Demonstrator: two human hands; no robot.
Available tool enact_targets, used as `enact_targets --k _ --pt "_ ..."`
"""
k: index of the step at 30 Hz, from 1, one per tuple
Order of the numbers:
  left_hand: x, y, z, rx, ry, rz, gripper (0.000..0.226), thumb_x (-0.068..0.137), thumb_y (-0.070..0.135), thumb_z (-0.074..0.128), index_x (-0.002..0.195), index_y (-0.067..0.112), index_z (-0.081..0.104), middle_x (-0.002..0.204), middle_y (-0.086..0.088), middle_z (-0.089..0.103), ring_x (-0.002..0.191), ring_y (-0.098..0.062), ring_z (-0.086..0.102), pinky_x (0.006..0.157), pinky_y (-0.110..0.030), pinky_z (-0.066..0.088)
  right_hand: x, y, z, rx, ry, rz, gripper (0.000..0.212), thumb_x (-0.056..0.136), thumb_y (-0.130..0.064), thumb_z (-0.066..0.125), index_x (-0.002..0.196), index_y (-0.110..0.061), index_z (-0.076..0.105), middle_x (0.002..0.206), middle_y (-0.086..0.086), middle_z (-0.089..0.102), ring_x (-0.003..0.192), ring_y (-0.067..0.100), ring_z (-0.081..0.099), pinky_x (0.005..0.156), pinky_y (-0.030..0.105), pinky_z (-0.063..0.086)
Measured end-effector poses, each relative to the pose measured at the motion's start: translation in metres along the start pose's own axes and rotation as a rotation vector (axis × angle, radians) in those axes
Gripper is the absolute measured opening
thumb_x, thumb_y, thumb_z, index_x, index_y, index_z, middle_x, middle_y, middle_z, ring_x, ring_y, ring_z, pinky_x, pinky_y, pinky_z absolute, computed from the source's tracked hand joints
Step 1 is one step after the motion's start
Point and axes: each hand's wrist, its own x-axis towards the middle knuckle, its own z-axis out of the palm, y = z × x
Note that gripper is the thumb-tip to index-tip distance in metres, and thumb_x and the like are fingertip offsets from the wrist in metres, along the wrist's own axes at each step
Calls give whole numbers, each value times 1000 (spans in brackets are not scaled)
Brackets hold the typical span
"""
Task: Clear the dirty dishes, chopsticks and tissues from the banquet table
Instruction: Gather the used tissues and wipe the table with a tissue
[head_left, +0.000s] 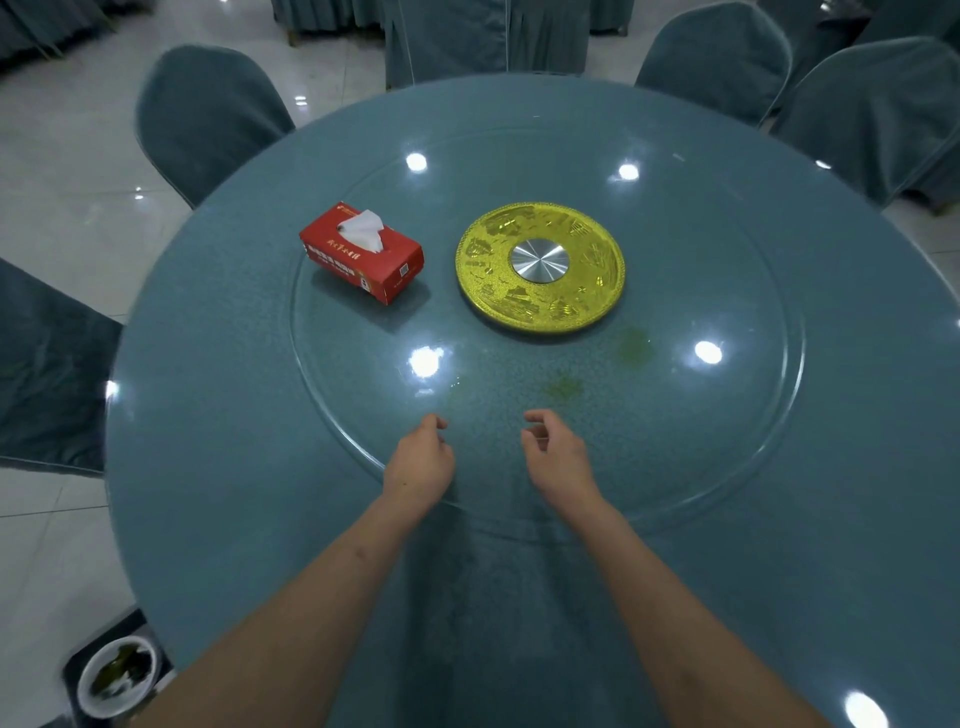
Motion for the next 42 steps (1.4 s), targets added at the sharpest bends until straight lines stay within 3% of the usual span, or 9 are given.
enact_targets --k 5,12,19,27,35,42 --pt "6 -1 -2 -40 33 -3 36 98 12 42 131 17 53 131 -5 62 114 -27 60 93 -47 53 2 -3 5 -7 -1 -20 22 103 -20 55 124 -22 61 94 -12 60 84 8 61 62 6 39" --pt "11 -3 -4 -57 37 7 36 97 10 44 131 14 54 133 -8 61 117 -27 59 93 -44 52 8 -8 11 -17 -26 -11 24 104 -22 54 127 -22 61 100 -8 61 87 2 59 66 11 41" --pt "23 -9 -13 -57 55 -7 35 98 9 45 130 15 55 133 -6 60 115 -25 60 92 -46 54 25 -19 18 -46 -31 -62 25 102 -21 55 127 -21 62 104 -6 64 92 10 61 80 24 47" --pt "35 -22 -28 -98 303 -14 36 95 7 54 130 14 51 130 -10 49 111 -29 56 89 -48 53 61 -59 31 -141 1 -311 26 97 -13 62 123 -14 65 117 1 66 103 14 60 95 33 51" --pt "48 -30 -42 -89 549 62 50 90 12 70 134 7 47 140 -17 42 129 -35 43 107 -48 42 85 -99 51 -234 22 -590 31 90 -11 68 121 -11 65 123 5 61 114 21 55 103 31 43" --pt "74 -32 -65 -6 465 86 72 96 35 68 154 10 34 163 -16 27 150 -35 25 123 -46 22 109 -117 64 -266 -41 -576 49 91 -14 68 139 -11 56 150 10 48 138 26 44 118 38 35"
